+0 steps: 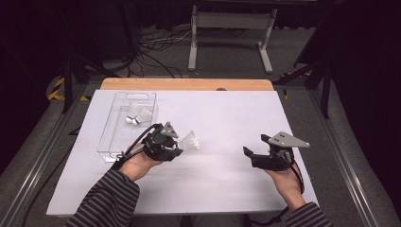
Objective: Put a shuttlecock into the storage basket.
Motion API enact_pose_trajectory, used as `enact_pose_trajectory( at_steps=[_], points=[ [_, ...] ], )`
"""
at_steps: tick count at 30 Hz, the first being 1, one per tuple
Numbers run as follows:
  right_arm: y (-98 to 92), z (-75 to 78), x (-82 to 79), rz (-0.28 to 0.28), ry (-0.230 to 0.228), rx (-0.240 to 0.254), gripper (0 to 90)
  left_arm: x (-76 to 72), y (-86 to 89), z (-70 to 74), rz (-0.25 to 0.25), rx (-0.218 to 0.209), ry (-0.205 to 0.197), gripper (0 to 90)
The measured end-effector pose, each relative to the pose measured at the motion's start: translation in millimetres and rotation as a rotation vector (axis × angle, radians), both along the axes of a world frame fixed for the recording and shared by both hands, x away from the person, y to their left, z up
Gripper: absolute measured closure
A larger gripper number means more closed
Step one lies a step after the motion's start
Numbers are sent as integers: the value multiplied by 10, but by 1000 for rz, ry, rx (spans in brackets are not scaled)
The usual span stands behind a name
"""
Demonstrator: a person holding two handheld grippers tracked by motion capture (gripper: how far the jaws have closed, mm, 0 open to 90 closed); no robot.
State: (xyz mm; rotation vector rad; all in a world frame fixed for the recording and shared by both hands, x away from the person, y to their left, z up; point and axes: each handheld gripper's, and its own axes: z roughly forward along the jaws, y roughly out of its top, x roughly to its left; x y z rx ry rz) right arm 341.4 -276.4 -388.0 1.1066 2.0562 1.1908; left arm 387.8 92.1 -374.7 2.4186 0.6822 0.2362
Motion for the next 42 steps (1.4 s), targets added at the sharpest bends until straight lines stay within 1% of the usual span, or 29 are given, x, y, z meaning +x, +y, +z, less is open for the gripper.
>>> enact_pose_trajectory(
  at_steps=[2,8,10,14,15,16,19,22,26,27,29,34,38,40,41,42],
  points=[
    [-36,-30,-29,-12,-5,5,182,4,19,2,3,-5,-3,637],
    [-151,-115,-97,-46,-25,48,161,3,83,17,24,-13,4,637],
    [-181,-147,-113,-58,-27,56,150,8,102,23,28,-19,-3,637],
    [-215,-197,-147,-73,-36,74,150,14,139,36,37,-32,6,637],
    [-221,-211,-156,-75,-38,74,150,11,147,40,46,-30,8,637],
    [-227,-224,-165,-81,-44,71,150,16,159,42,44,-30,4,637],
    [-257,-266,-186,-95,-49,83,147,11,188,53,54,-35,3,637],
    [-291,-317,-208,-106,-41,92,142,8,226,70,61,-44,3,637],
    [-320,-368,-249,-124,-51,87,142,12,280,87,81,-53,2,637],
    [-330,-378,-255,-125,-47,86,143,16,292,86,83,-56,5,637],
    [-349,-394,-265,-129,-45,92,142,24,327,90,94,-50,3,637],
    [-388,-429,-292,-142,-37,99,141,29,405,112,111,-72,4,637],
    [-388,-439,-303,-144,-38,93,141,31,448,127,120,-74,9,637],
    [-390,-448,-311,-146,-37,95,141,34,475,133,130,-78,5,637],
    [-396,-454,-316,-148,-36,97,141,38,491,137,134,-80,9,637],
    [-401,-460,-318,-150,-34,101,141,39,504,139,146,-83,12,637]
  ],
)
